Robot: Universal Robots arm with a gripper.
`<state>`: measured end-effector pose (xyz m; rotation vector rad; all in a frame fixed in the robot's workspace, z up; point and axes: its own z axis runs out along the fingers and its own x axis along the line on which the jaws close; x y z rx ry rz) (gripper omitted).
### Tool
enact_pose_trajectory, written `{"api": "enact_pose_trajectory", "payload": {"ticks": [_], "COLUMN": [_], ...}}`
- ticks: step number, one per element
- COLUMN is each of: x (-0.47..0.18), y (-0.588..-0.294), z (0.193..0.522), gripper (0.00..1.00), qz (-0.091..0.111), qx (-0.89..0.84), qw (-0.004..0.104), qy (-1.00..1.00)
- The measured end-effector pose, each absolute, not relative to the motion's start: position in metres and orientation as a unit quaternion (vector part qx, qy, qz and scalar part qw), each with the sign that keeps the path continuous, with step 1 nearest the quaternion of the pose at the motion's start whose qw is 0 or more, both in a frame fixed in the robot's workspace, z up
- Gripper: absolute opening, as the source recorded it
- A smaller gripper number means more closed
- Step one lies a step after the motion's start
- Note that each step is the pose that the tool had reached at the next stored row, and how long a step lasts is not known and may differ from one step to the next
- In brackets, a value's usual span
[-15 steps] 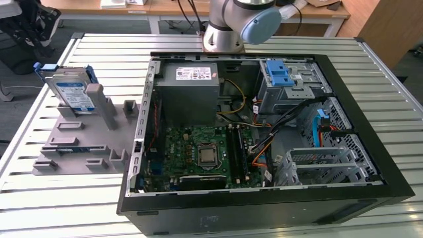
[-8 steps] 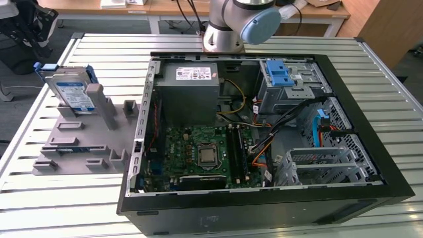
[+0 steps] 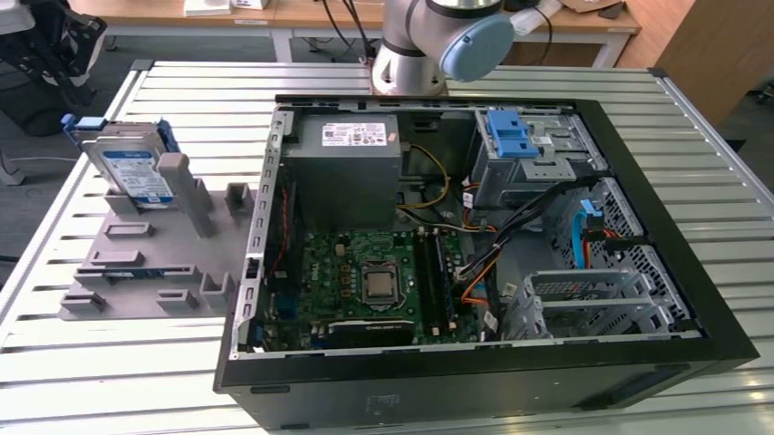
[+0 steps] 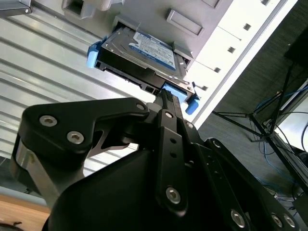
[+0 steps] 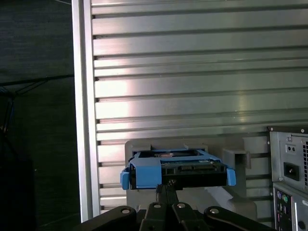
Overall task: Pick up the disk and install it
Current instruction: 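Pick up the disk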
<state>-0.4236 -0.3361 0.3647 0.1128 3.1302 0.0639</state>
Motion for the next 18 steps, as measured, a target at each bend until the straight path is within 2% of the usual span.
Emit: {"api": "enact_pose_trajectory", "payload": {"ticks": [18], "x": [-0.4236], "y": [-0.3362], "z": [0.3647], "gripper": [0.11], "qz": [0.02], "qx": [0.029], "qw": [0.004], "qy": [0.999]}}
